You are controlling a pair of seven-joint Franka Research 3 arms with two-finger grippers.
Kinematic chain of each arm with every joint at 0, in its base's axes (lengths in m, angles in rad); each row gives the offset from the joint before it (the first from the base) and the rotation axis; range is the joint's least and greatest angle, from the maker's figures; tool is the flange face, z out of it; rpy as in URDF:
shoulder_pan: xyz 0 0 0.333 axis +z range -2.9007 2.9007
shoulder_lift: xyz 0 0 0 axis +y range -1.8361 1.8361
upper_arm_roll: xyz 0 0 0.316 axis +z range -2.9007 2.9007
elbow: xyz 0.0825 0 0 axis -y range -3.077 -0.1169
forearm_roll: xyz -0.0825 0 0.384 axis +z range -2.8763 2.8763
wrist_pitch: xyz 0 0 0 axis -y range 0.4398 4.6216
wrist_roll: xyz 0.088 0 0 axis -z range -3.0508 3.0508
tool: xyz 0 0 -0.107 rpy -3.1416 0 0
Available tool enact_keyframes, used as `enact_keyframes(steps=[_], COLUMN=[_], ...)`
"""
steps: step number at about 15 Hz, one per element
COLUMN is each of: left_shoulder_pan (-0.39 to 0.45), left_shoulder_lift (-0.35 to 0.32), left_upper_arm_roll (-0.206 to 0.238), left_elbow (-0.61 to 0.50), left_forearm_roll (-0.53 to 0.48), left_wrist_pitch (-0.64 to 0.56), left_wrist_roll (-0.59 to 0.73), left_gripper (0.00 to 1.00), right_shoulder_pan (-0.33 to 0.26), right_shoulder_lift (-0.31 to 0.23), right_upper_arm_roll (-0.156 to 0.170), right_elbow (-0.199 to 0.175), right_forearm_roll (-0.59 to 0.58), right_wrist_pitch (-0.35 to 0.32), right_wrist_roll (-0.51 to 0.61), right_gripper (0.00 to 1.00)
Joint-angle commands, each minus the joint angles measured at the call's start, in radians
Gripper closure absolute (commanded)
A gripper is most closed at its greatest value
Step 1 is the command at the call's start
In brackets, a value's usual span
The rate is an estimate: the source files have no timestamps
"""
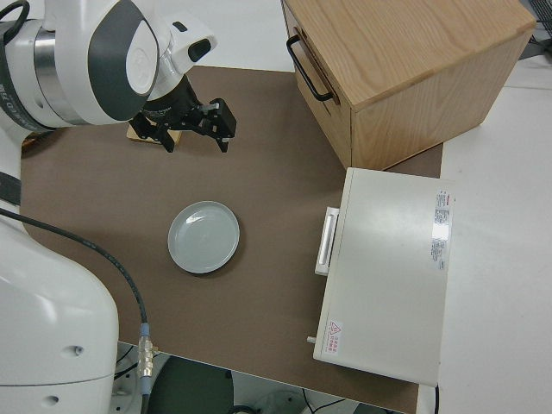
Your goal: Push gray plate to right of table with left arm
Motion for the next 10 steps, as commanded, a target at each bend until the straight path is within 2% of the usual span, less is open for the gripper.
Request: enact_keyframes(steps=[1, 4, 6, 10], left_shoulder_pan=[0.004, 0.006, 0.004, 0.003], left_shoulder_lift=[0.018, 0.017, 0.021, 0.02], left_upper_arm_roll=[0.029, 0.038, 0.063, 0.066], left_elbow=[0.077, 0.1, 0.108, 0.108], left_forearm_roll=[-0.013, -0.011, -0.017, -0.016], left_wrist_pitch=[-0.107, -0.115, -0.118, -0.12], left_wrist_roll=[0.077, 0.115, 0.12, 0.12], left_gripper=[0.01, 0.01, 0.01, 0.01], right_shoulder_pan=[-0.011, -0.011, -0.011, -0.011], right_shoulder_lift=[-0.008, -0.008, -0.008, -0.008], right_upper_arm_roll=[0.006, 0.006, 0.006, 0.006], right_elbow=[0.001, -0.001, -0.001, 0.001], right_forearm_roll=[0.008, 0.008, 0.008, 0.01], right_wrist_pitch=[-0.012, -0.012, -0.012, -0.012], right_wrist_roll=[-0.001, -0.003, -0.001, -0.001], right_gripper=[0.017, 0.017, 0.017, 0.017])
